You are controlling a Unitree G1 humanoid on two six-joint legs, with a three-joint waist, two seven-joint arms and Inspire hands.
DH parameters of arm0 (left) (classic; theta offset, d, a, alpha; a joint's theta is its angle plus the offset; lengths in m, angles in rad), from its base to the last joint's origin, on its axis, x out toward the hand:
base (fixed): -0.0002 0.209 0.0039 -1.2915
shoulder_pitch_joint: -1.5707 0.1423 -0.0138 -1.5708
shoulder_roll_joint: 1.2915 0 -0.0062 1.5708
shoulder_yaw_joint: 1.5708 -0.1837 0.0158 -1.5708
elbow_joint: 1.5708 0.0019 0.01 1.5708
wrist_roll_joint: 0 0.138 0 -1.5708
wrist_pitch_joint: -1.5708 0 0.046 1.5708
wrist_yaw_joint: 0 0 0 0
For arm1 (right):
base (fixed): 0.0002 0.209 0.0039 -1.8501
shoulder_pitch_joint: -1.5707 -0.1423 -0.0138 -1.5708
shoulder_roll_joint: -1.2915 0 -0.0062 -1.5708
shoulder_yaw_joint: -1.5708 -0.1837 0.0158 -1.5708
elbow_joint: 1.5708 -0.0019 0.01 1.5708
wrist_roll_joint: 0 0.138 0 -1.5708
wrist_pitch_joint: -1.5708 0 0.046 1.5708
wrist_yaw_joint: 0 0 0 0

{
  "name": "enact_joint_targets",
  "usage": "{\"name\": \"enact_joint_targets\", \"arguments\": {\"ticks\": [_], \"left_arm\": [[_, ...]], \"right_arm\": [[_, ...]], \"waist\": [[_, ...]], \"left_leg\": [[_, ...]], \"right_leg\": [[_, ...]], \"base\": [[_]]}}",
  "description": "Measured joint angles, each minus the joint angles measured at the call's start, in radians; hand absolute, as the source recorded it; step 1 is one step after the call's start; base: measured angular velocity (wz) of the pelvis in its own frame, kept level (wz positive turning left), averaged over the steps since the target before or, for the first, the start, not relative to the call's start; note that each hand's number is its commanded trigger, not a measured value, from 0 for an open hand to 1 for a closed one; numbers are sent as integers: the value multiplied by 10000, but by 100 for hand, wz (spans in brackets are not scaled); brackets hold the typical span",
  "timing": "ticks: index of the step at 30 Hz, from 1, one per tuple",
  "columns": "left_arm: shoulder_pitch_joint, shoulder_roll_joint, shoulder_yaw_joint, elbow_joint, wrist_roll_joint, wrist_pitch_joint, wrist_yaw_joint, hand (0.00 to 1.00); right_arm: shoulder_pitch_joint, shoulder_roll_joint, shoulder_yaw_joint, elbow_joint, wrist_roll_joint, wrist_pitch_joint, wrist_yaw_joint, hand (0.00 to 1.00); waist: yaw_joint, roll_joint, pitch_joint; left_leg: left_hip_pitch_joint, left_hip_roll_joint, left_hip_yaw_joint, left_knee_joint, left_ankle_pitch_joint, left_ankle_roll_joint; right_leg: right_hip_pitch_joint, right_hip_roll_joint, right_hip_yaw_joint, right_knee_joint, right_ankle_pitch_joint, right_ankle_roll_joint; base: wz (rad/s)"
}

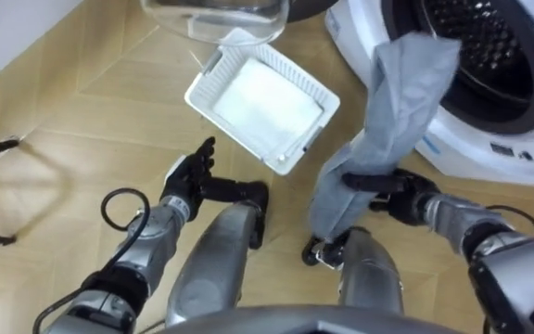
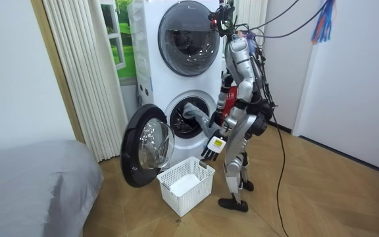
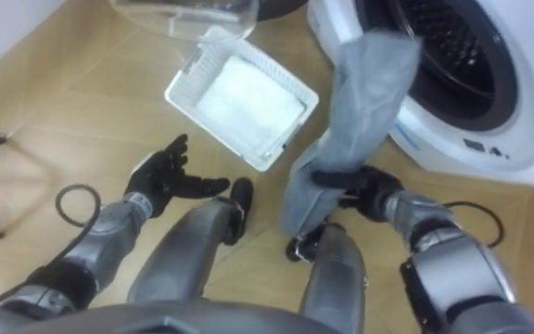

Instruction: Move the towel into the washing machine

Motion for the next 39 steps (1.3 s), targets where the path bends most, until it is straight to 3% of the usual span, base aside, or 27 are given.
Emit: {"name": "enact_joint_targets", "arguments": {"ticks": [5, 9, 11, 14, 15, 19, 22, 29, 30, 31, 32, 37, 39], "left_arm": [[129, 213, -40, -162, 4, 240, -9, 0], [1173, 753, -33, -1400, -67, 409, 58, 0], [1458, 826, -28, -1744, -58, 556, 95, 0], [1830, 959, -13, -2393, -49, 721, 144, 0], [1868, 985, -21, -2524, -52, 720, 250, 0], [1751, 970, -167, -2527, -50, 861, 401, 0], [1751, 960, -191, -2660, -49, 862, 681, 0], [1810, 846, -83, -2857, 76, 995, 1047, 0], [1933, 833, -78, -3104, 193, 1091, 1166, 0], [1980, 829, -66, -3208, 216, 1124, 1201, 0], [2074, 827, -23, -3379, 236, 1161, 1314, 0], [2151, 731, 56, -3571, 259, 1212, 1748, 0], [2128, 488, 217, -3624, 285, 1218, 1884, 0]], "right_arm": [[-231, -519, -3, 113, 1712, 554, 333, 100], [-341, -726, -56, 114, 2722, 968, 364, 100], [-460, -771, -351, 98, 3383, 1051, 341, 100], [-679, -875, -743, 61, 4554, 1137, 209, 100], [-844, -930, -760, 55, 4935, 1231, 84, 100], [-1173, -965, -766, -441, 5476, 1385, -550, 100], [-1286, -963, -1273, -953, 6023, 1538, -1167, 100], [-1824, -963, -2381, -931, 7318, 2027, -2582, 100], [-1880, -964, -2551, -925, 7496, 2028, -2840, 95], [-1925, -966, -2690, -908, 7557, 2028, -2953, 26], [-2097, -966, -2879, -854, 7598, 2028, -3200, 0], [-2440, -990, -3224, -812, 7957, 2027, -4129, 0], [-2494, -1070, -3831, -814, 7995, 2024, -4762, 0]], "waist": [[275, -163, 3], [281, -357, -3], [256, -415, -9], [211, -672, -30], [216, -793, -19], [103, -953, -21], [-8, -1110, -23], [-87, -1126, -25], [-96, -1126, -25], [-122, -1126, -25], [-216, -1125, -25], [-361, -1117, -29], [-477, -1117, -30]], "left_leg": [[-156, -66, -164, 238, 6, 12], [-328, -213, -168, 197, 76, 63], [-412, -285, -173, 178, 132, 90], [-478, -327, -127, 191, 184, 115], [-477, -319, -83, 224, 187, 120], [-556, -297, 65, 410, 178, 134], [-715, -313, 320, 559, 168, 232], [-829, -332, 385, 882, 111, 397], [-885, -379, 396, 906, 103, 430], [-923, -418, 397, 931, 105, 453], [-1014, -497, 419, 948, 132, 503], [-1253, -555, 611, 1243, 25, 703], [-1280, -662, 632, 1270, -9, 763]], "right_leg": [[-10, -93, -179, 105, -48, -23], [-257, -340, -228, 419, -138, -11], [-370, -417, -211, 507, -145, 1], [-466, -494, -203, 587, -164, 9], [-484, -502, -183, 617, -168, 14], [-483, -517, -202, 719, -190, 44], [-694, -685, -149, 1029, -282, 77], [-668, -770, -172, 1303, -368, 206], [-735, -836, -161, 1397, -397, 249], [-795, -872, -138, 1458, -413, 265], [-914, -978, -114, 1566, -438, 305], [-1194, -1110, 50, 1855, -493, 420], [-1217, -1251, 50, 1966, -549, 495]], "base": [[12], [11], [8], [5], [0], [3], [6], [8], [9], [10], [7], [0], [11]]}}
